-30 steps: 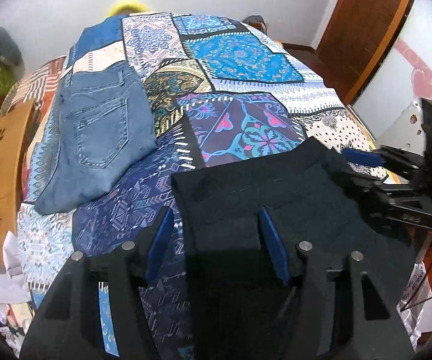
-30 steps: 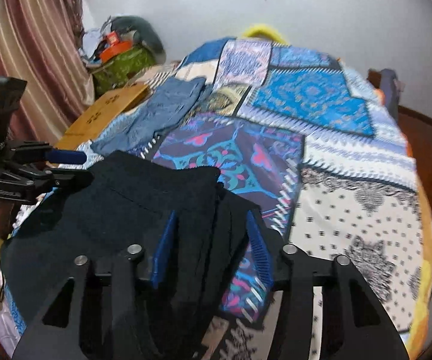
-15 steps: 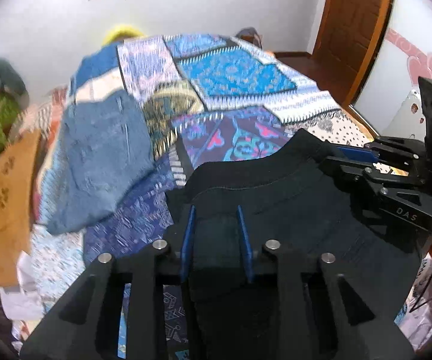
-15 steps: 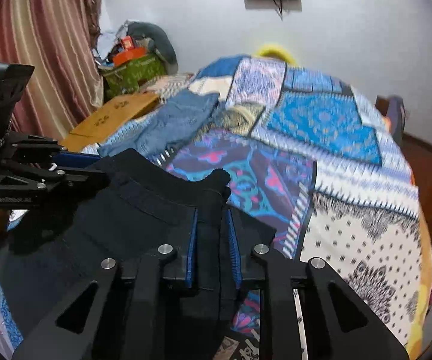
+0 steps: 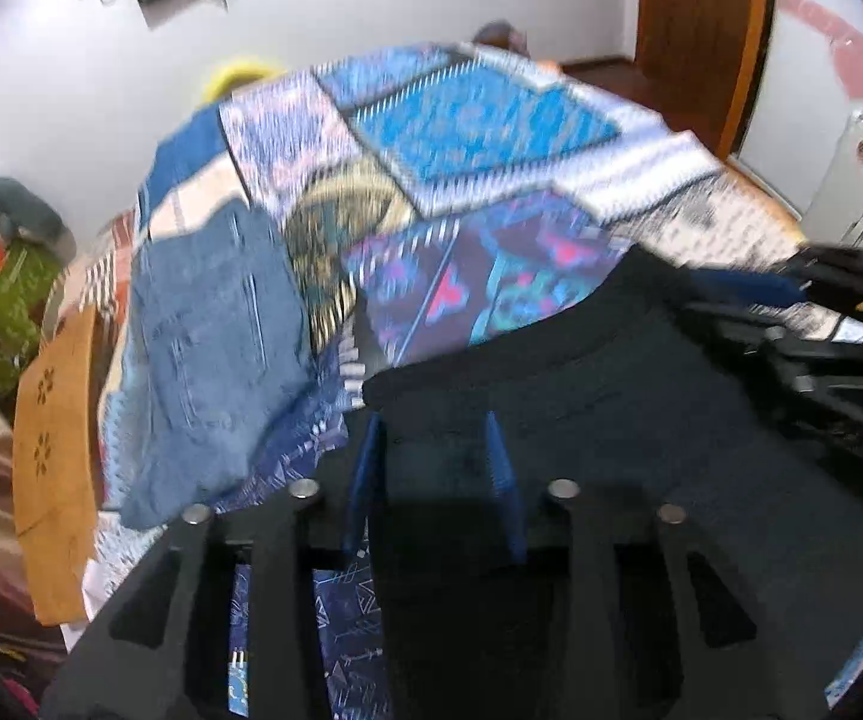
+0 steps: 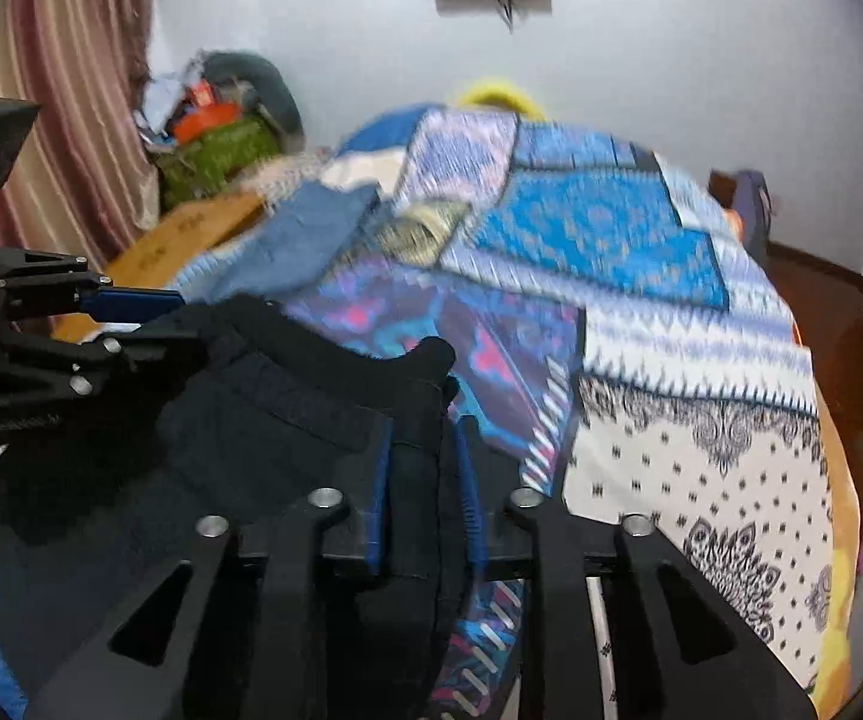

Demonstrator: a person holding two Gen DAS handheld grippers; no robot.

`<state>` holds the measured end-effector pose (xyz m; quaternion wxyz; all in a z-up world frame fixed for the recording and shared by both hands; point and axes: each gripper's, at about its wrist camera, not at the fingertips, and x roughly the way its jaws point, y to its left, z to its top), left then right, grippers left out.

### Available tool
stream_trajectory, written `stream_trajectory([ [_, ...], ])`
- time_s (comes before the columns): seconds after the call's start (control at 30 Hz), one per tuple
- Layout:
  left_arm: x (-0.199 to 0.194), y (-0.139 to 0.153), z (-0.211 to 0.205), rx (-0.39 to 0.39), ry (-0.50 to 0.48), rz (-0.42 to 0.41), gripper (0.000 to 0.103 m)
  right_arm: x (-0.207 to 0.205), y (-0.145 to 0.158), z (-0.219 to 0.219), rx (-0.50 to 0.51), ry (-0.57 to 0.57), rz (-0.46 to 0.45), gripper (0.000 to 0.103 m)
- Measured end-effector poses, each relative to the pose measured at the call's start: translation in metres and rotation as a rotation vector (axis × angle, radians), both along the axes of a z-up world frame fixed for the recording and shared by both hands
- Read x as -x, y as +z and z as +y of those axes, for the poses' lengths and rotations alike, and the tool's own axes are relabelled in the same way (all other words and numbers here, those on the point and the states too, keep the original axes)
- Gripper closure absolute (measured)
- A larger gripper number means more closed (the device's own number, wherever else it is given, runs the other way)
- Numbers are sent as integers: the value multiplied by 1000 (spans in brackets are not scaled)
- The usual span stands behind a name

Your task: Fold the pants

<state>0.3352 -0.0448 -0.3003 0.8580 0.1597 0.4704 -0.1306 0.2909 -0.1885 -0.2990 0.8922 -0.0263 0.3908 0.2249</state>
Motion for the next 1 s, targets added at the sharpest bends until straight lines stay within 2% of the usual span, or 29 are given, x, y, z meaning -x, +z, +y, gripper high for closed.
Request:
stream_trajectory([
  [0.03, 0, 0, 5, 22, 1, 2, 60, 1, 0, -2, -4, -1, 6, 76],
  [0.13, 2, 17, 18, 88, 24, 14, 59, 5, 12, -10, -12, -4, 32, 65],
  [0.27, 17, 60, 30, 126, 53, -88, 59, 24, 39, -13, -20, 14, -18, 63],
  [0.37, 31, 83, 35, 176, 38, -117, 59, 40, 56, -9, -44, 43, -43, 57],
  [0.47, 47, 86, 33, 247, -1, -74, 59, 60, 63, 1, -87, 100, -35, 56],
  [0.57, 62, 66, 24, 299, -47, 46, 59, 75, 50, 13, -108, 152, 31, 56],
  [0.6, 68, 55, 20, 296, -60, 78, 59, 80, 39, 19, -82, 167, 65, 56],
  [0.67, 80, 33, 12, 234, -66, 101, 59, 87, 24, 26, -41, 181, 109, 56],
  [0.73, 92, 16, 11, 179, -66, 96, 59, 98, 15, 26, -8, 181, 99, 56],
  [0.77, 101, 11, 12, 158, -62, 67, 59, 103, 15, 24, 3, 176, 86, 56],
  [0.87, 122, 14, 20, 104, -40, 1, 59, 117, 18, 15, 3, 149, 77, 56],
  [1.0, 139, 16, 42, 91, 19, -12, 58, 130, 21, -3, -15, 111, 74, 56],
])
